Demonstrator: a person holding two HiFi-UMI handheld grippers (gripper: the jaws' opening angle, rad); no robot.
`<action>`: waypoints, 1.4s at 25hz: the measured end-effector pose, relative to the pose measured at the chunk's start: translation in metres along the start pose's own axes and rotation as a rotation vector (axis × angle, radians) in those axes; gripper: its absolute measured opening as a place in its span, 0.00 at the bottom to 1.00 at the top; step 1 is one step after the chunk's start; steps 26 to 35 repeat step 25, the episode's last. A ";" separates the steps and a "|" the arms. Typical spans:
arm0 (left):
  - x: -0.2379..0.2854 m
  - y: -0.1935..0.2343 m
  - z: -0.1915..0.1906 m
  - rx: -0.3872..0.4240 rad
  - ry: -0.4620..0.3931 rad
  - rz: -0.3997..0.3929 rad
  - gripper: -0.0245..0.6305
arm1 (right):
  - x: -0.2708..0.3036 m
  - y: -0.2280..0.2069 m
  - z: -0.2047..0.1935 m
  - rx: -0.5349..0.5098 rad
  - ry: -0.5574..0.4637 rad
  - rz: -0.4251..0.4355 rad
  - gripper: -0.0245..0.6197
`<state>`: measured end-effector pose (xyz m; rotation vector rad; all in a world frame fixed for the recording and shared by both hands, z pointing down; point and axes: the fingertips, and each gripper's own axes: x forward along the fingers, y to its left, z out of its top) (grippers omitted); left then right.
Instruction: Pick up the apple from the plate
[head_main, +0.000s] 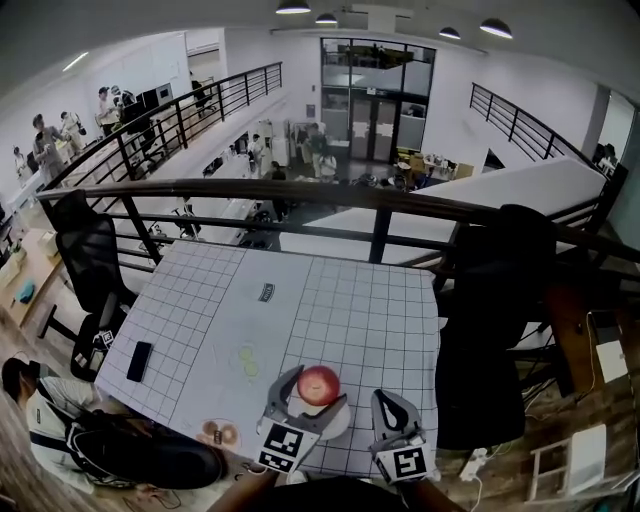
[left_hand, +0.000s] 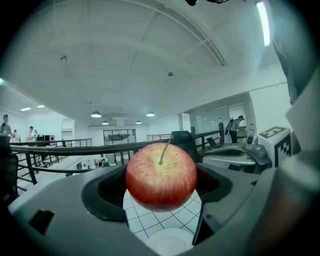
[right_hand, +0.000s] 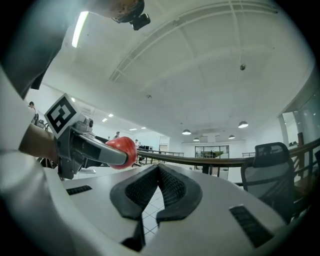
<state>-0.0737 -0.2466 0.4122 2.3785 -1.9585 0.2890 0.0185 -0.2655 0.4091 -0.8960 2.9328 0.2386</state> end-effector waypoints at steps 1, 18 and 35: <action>-0.001 0.000 0.000 0.001 -0.003 -0.001 0.68 | -0.001 0.000 0.000 -0.002 0.007 -0.001 0.07; -0.014 -0.013 0.006 0.034 -0.050 -0.008 0.68 | -0.002 -0.009 0.013 0.017 -0.025 -0.062 0.07; -0.015 -0.008 0.006 0.033 -0.053 0.006 0.68 | 0.006 -0.008 0.020 0.009 -0.048 -0.055 0.07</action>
